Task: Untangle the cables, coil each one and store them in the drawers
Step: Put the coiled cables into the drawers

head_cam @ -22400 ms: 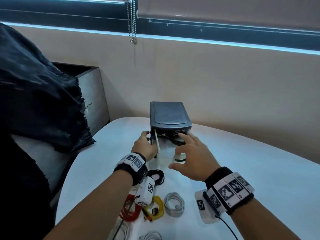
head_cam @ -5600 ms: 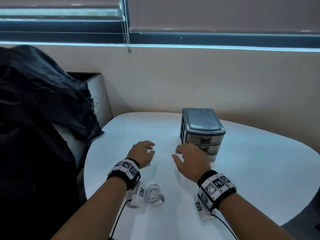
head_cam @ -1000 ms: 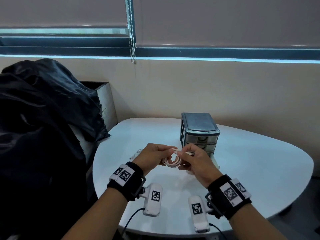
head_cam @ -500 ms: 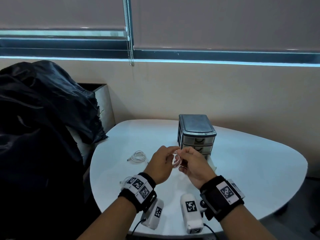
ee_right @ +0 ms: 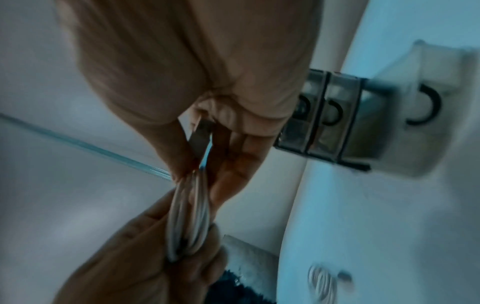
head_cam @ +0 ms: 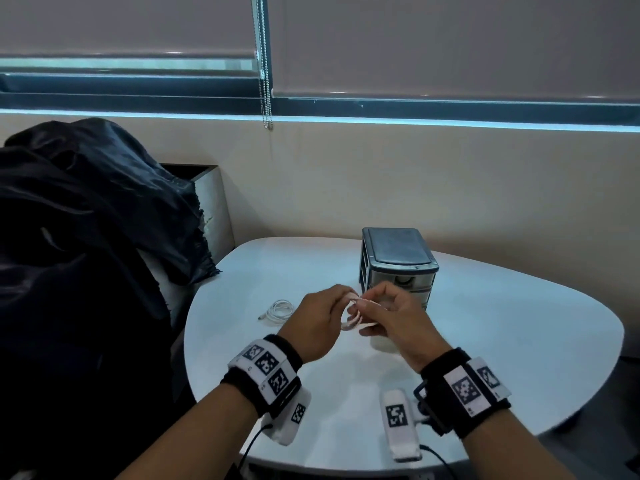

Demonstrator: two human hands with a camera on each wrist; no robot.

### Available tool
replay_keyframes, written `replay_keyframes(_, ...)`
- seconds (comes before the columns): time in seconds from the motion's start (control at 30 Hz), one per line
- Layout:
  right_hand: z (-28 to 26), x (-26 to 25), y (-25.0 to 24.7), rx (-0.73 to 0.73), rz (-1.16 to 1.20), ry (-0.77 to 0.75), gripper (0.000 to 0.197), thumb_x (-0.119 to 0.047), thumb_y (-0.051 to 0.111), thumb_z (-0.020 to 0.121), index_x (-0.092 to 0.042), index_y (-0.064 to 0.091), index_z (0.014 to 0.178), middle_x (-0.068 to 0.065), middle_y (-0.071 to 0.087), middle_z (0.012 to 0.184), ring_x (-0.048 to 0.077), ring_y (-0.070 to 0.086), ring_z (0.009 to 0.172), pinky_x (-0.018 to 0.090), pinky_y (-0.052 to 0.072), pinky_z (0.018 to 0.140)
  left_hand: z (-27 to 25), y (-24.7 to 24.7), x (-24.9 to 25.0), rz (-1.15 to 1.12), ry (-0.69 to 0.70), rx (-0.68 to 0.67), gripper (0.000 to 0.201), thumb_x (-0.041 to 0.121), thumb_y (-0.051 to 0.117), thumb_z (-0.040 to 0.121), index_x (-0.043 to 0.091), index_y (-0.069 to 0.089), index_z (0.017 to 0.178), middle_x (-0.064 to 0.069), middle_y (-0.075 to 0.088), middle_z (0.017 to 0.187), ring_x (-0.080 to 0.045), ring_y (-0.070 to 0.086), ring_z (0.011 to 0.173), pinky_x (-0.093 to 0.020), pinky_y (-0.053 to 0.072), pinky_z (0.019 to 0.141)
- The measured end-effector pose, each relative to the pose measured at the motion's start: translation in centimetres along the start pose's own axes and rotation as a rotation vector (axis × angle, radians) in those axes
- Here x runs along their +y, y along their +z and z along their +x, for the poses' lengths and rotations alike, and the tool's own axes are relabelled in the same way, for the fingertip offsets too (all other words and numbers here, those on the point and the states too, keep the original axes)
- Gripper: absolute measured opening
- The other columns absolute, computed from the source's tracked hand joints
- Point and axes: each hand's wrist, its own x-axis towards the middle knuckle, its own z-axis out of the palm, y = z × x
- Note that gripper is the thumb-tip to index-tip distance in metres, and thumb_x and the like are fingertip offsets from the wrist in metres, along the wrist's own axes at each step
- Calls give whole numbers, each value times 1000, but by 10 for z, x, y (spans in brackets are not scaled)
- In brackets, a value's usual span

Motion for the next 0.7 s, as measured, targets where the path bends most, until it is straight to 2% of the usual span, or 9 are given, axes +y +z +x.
replay_keyframes(0.07, 3, -2, -6, 15, -216, -73, 4, -9, 69, 90, -7, 66, 87, 4, 76, 79, 16, 71, 74, 27, 56, 65, 5, -6, 1, 89, -37, -55, 24, 23, 39, 105, 17, 61, 105, 3, 65, 89, -11, 54, 75, -24, 43, 70)
replay_keyframes(0.13, 6, -2, -8, 17, -375, -147, 4, -11, 70, 89, -12, 69, 85, 2, 75, 78, 14, 70, 73, 27, 56, 69, 8, -7, 0, 156, -58, -114, 25, 25, 36, 105, 15, 59, 105, 0, 66, 91, -16, 54, 76, -31, 44, 72)
replay_keyframes(0.2, 6, -1, -8, 28, -394, -169, 7, -10, 70, 89, -11, 69, 83, 4, 74, 77, 15, 69, 72, 26, 55, 71, 7, -3, 1, 175, -66, -146, 26, 27, 35, 106, 14, 58, 104, -4, 66, 92, -20, 56, 78, -37, 46, 75)
replay_keyframes(0.3, 4, 2, -7, 78, -280, -99, 9, -7, 73, 86, -3, 65, 85, 11, 74, 76, 13, 69, 64, 26, 55, 65, 7, 8, 2, 141, -47, -121, 25, 25, 36, 105, 14, 58, 102, -3, 66, 92, -20, 56, 79, -41, 48, 76)
replay_keyframes(0.37, 4, 6, -8, 125, -264, -77, 12, -5, 75, 84, -2, 63, 85, 11, 73, 73, 14, 67, 60, 30, 57, 63, 8, 17, 2, 95, -25, -99, 25, 23, 37, 105, 14, 61, 103, -1, 66, 95, -19, 57, 83, -39, 48, 79)
replay_keyframes(0.43, 4, 10, -11, 170, -278, -82, 13, -4, 74, 84, -2, 62, 82, 10, 73, 72, 16, 67, 58, 30, 58, 59, 10, 23, 1, 64, -12, -113, 26, 21, 38, 104, 16, 63, 106, -1, 65, 98, -18, 58, 89, -37, 47, 82)
replay_keyframes(0.57, 5, 15, -22, 206, -345, -87, 12, -4, 73, 84, -4, 64, 78, 6, 73, 70, 15, 67, 56, 35, 59, 58, 23, 27, -7, -7, -116, -208, 28, 23, 41, 104, 24, 67, 116, -3, 59, 97, -15, 54, 91, -27, 40, 80)
replay_keyframes(0.63, 9, 18, -27, 210, -352, -63, 10, -4, 73, 84, -5, 64, 79, 4, 72, 68, 15, 67, 54, 32, 57, 55, 31, 32, -15, -46, -164, -235, 30, 22, 43, 104, 25, 67, 121, 0, 60, 99, -11, 54, 92, -23, 37, 79)
replay_keyframes(0.7, 14, 19, -32, 223, -356, -48, 9, -3, 73, 84, -4, 65, 80, 6, 71, 68, 14, 66, 52, 29, 56, 52, 38, 42, -22, -134, -181, -243, 28, 23, 46, 103, 22, 69, 118, 7, 65, 99, -4, 56, 89, -21, 39, 80)
